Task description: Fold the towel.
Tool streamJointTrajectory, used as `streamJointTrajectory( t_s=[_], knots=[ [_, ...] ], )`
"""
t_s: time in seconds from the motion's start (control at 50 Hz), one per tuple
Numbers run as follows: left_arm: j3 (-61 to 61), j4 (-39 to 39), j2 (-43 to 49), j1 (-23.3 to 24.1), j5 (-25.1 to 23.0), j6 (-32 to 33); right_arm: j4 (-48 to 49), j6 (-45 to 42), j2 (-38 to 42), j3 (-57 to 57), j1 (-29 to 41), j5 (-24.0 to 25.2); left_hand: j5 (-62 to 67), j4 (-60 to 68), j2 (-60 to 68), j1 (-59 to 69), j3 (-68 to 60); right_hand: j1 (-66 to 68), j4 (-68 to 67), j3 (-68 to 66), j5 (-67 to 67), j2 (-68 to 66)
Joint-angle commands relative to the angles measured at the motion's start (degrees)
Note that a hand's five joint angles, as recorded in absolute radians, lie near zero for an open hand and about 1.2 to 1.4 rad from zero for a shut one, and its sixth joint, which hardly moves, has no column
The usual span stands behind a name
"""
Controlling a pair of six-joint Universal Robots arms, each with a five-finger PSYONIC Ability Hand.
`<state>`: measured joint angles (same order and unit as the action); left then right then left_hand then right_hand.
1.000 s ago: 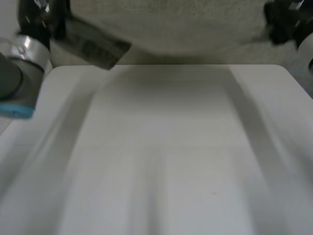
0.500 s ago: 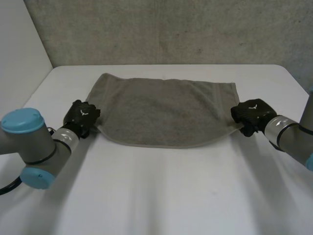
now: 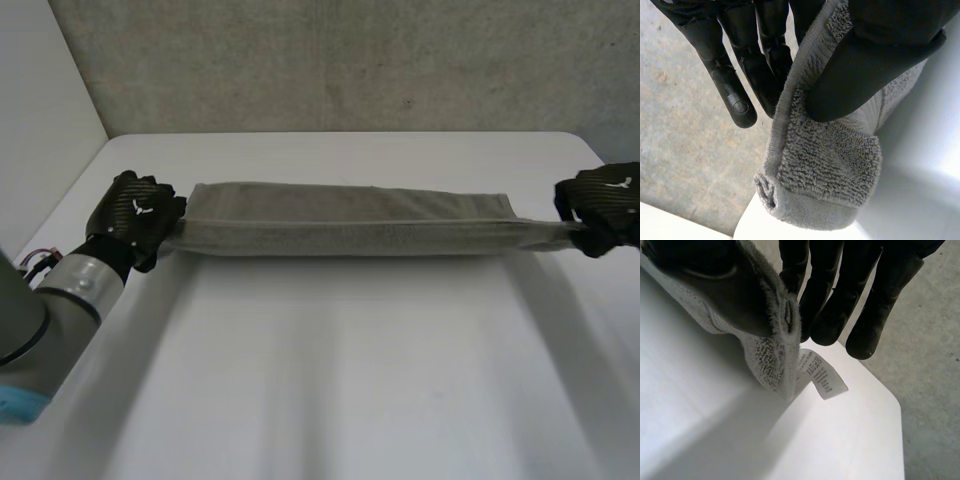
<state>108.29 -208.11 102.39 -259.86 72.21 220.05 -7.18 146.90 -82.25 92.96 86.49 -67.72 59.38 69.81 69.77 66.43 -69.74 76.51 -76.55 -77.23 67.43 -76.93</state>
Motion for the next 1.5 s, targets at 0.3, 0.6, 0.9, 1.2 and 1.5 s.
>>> streamJointTrajectory(
  t_s=[0.3,0.6,0.9,1.2,1.5],
  knots=[
    [3.7,14.6,-11.9,-3.1,-6.4,-0.3,-15.5,-11.6,-5.1,-1.8,-9.7,11.8,10.6,10.2,10.2,13.6,-10.3,3.5,-3.5,-2.8,2.6,-3.1],
    [-28.5,4.3,25.3,3.3,-2.9,0.2,-3.1,-5.8,25.9,-23.9,5.5,-7.0,10.6,10.2,10.2,13.6,-10.3,3.5,-3.5,-2.8,2.6,-3.1],
    [-53.2,0.4,46.5,5.4,0.7,0.6,22.9,-2.3,35.5,-28.3,10.7,-17.4,10.6,10.2,10.2,13.6,-10.3,3.5,-3.5,-2.8,2.6,-3.1],
    [-48.9,-8.5,45.4,7.5,3.6,0.6,19.7,-2.5,38.1,-29.1,12.1,-20.2,-59.0,-59.4,-59.4,-56.0,59.4,-66.5,66.5,67.2,-67.4,66.9],
    [-28.1,-8.4,24.7,5.4,7.3,-6.7,3.9,-1.9,23.1,-18.7,11.2,-15.8,-59.2,-59.6,-59.6,-56.2,59.5,-66.5,66.5,67.2,-67.4,66.9]
  ],
)
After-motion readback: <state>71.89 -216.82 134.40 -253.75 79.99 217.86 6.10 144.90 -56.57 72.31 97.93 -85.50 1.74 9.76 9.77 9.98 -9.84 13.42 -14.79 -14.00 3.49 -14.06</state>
